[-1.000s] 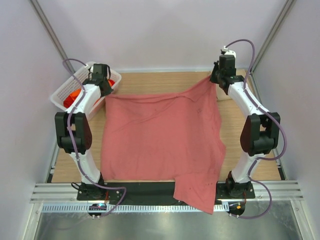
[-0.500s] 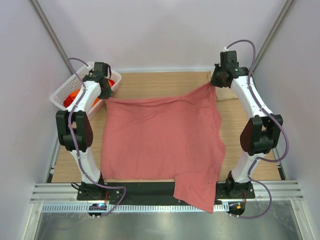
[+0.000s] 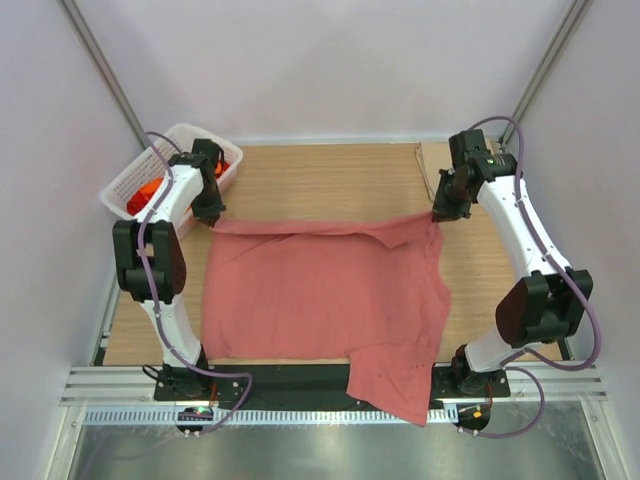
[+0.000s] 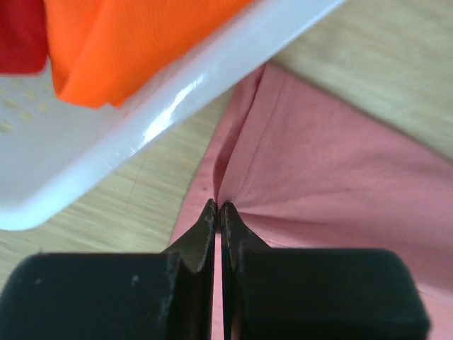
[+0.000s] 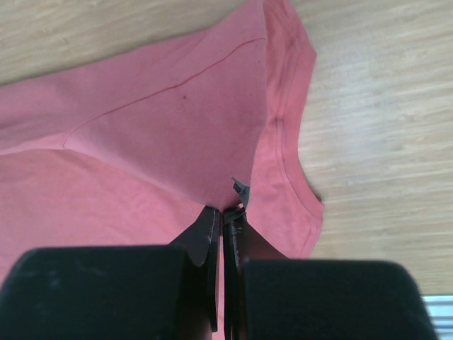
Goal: Fold and stack the t-shirts
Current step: Fold the tshirt
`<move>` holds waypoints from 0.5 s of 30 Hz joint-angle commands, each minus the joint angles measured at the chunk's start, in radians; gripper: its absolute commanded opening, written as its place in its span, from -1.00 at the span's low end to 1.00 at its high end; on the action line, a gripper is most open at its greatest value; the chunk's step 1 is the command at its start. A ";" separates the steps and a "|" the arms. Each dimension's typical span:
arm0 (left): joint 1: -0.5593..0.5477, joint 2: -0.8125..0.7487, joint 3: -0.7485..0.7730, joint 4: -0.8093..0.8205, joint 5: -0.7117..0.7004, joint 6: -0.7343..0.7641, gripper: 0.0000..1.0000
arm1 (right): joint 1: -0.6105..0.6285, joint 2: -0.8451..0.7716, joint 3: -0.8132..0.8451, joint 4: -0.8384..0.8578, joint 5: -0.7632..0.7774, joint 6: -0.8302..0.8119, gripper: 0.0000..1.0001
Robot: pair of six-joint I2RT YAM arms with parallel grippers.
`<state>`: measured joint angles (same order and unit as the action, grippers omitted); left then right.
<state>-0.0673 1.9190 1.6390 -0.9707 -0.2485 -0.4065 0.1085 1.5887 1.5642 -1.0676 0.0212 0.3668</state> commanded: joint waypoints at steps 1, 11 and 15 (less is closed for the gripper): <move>0.006 -0.051 -0.048 -0.056 0.008 0.018 -1.00 | -0.006 -0.075 -0.067 -0.069 -0.007 -0.009 -0.97; 0.004 -0.045 -0.145 -0.053 -0.028 0.028 -0.99 | -0.006 -0.151 -0.253 -0.043 -0.092 0.020 -0.97; 0.006 -0.018 -0.150 -0.045 -0.035 0.025 -0.99 | -0.006 -0.164 -0.273 -0.045 -0.106 0.024 -0.97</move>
<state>-0.0669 1.9179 1.4918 -1.0119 -0.2527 -0.3992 0.1074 1.4857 1.2938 -1.1160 -0.0578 0.3771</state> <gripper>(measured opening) 0.008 0.050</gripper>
